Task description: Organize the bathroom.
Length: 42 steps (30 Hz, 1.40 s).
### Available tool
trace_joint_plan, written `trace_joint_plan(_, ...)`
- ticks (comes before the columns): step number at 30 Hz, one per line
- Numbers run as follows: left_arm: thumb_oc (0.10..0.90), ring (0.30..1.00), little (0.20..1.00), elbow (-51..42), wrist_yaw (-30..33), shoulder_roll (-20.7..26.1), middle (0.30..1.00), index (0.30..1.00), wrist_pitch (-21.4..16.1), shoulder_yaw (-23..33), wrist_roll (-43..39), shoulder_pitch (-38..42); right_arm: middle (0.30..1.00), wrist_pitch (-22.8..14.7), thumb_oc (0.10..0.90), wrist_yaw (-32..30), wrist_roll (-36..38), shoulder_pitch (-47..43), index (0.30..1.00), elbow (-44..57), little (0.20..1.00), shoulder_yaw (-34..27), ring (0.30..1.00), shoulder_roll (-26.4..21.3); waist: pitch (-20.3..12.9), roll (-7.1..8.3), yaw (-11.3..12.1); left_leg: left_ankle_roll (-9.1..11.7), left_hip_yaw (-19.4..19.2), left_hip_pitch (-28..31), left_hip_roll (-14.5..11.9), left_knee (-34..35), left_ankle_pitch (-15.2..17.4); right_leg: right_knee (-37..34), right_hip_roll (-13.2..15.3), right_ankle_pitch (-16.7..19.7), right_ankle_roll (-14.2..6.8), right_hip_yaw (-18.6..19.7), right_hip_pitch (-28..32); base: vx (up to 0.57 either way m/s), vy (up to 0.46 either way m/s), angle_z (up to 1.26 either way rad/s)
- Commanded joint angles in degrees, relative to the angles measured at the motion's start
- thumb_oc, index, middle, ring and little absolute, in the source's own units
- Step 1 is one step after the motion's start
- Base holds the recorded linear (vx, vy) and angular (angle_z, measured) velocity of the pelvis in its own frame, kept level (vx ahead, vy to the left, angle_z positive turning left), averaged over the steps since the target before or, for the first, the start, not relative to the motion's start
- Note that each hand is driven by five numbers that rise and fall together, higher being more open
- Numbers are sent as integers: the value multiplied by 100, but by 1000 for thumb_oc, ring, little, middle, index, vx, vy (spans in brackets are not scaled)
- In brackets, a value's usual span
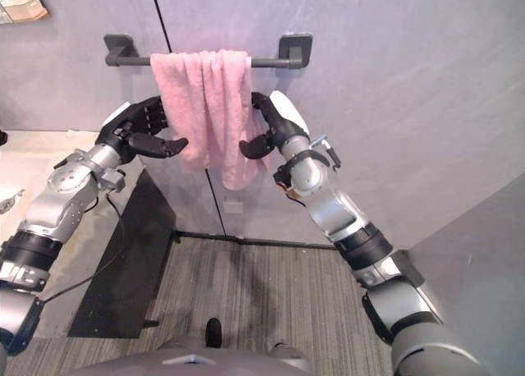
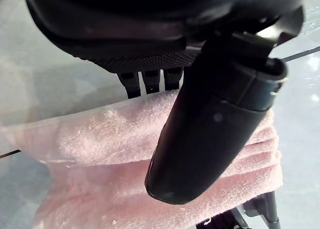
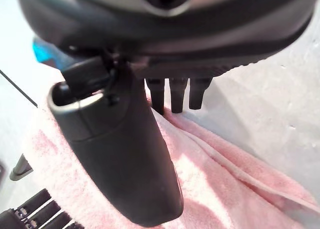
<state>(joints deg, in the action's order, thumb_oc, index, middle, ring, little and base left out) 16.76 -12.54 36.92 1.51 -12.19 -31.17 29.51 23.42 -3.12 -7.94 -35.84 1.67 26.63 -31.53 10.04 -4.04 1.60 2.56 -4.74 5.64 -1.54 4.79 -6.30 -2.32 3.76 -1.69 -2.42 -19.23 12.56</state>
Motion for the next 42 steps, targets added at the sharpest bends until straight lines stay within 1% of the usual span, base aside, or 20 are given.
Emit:
trace_joint_plan(1,400,300,300,191,-24,85,300,300,-456,-79,-174,1093,300,-289,400,-281,31,-886,300,63,300,56,300,46,-678,42,150,557,-138,147,-315,-166,442,298,150,-241,-369,447,-355,0,0,0)
trace_joint_plan(8,400,300,300,172,-12,64,300,300,-470,-50,-165,1038,300,-289,400,-271,-21,-839,300,94,300,30,300,60,-677,49,138,553,-158,155,-324,-167,448,301,146,-248,-363,457,-363,0,0,0)
trace_joint_plan(15,400,300,300,143,99,75,300,300,-443,69,-165,900,300,-264,400,-266,-67,-729,300,185,300,-57,300,-33,-665,66,130,540,-162,159,-321,-178,461,322,144,-258,-354,472,-377,0,0,0)
trace_joint_plan(17,400,300,300,159,254,71,300,300,-403,148,-228,818,300,-266,400,-321,-124,-658,300,190,300,-87,300,-68,-664,69,138,535,-164,162,-319,-185,466,320,150,-258,-354,466,-367,0,0,0)
trace_joint_plan(18,400,300,300,143,490,25,300,300,-352,303,-355,664,300,-258,400,-425,-245,-543,300,187,300,-148,300,-94,-664,69,151,518,-166,125,-318,-201,437,324,157,-217,-346,452,-398,0,0,0)
trace_joint_plan(20,400,300,300,85,552,-17,300,300,-334,479,-287,446,300,-224,400,-482,-380,-419,300,215,300,-249,300,-106,-667,77,169,510,-159,114,-316,-206,448,328,158,-223,-345,442,-408,0,0,0)
trace_joint_plan(23,400,300,300,-120,539,-25,300,300,-278,806,-146,-1,300,-109,400,-546,-542,-180,300,319,300,-462,300,-204,-647,87,198,498,-139,99,-311,-221,464,357,159,-239,-339,435,-429,0,0,0)
trace_joint_plan(25,400,300,300,-174,541,-7,300,300,-266,867,-106,-92,300,-85,400,-545,-550,-131,300,345,300,-511,300,-241,-644,86,203,496,-136,95,-312,-219,465,360,159,-242,-338,433,-435,0,0,0)
trace_joint_plan(27,400,300,300,-285,466,69,300,300,-225,1081,-27,-385,300,-79,400,-557,-608,103,300,431,300,-690,300,-383,-627,87,209,494,-131,125,-304,-196,513,357,164,-285,-357,438,-423,0,0,0)
trace_joint_plan(28,400,300,300,-285,466,69,300,300,-225,1081,-27,-385,300,-79,400,-557,-608,103,300,431,300,-690,300,-383,-627,87,209,494,-131,125,-304,-196,513,357,164,-285,-357,438,-423,0,0,0)
trace_joint_plan(30,400,300,300,-379,361,159,300,300,-211,1252,-18,-650,300,-123,400,-572,-678,416,300,463,300,-885,300,-516,-626,71,197,476,-146,132,-291,-176,526,328,164,-271,-378,463,-430,-4,1,-2)
trace_joint_plan(35,400,300,300,-440,287,184,300,300,-220,1325,-18,-817,300,-166,400,-737,-661,722,300,410,300,-1007,300,-584,-608,40,164,462,-182,159,-286,-146,531,333,175,-272,-396,485,-435,0,1,-1)
trace_joint_plan(40,400,300,300,-451,254,168,300,300,-220,1339,-118,-923,300,-233,400,-742,-612,913,300,339,300,-1085,300,-597,-581,22,133,445,-206,155,-264,-150,537,334,182,-266,-405,513,-455,0,0,0)
trace_joint_plan(41,400,300,300,-443,248,143,300,300,-224,1342,-163,-955,333,-255,422,-726,-572,962,333,326,333,-1089,333,-594,-582,20,129,446,-213,154,-262,-155,539,336,187,-264,-411,516,-458,0,0,0)
trace_joint_plan(42,507,460,460,-443,254,87,460,460,-191,1342,-222,-1010,815,-316,744,-669,-595,1029,815,302,815,-1088,815,-573,-577,17,127,445,-212,151,-257,-162,542,337,191,-261,-412,514,-461,0,0,0)
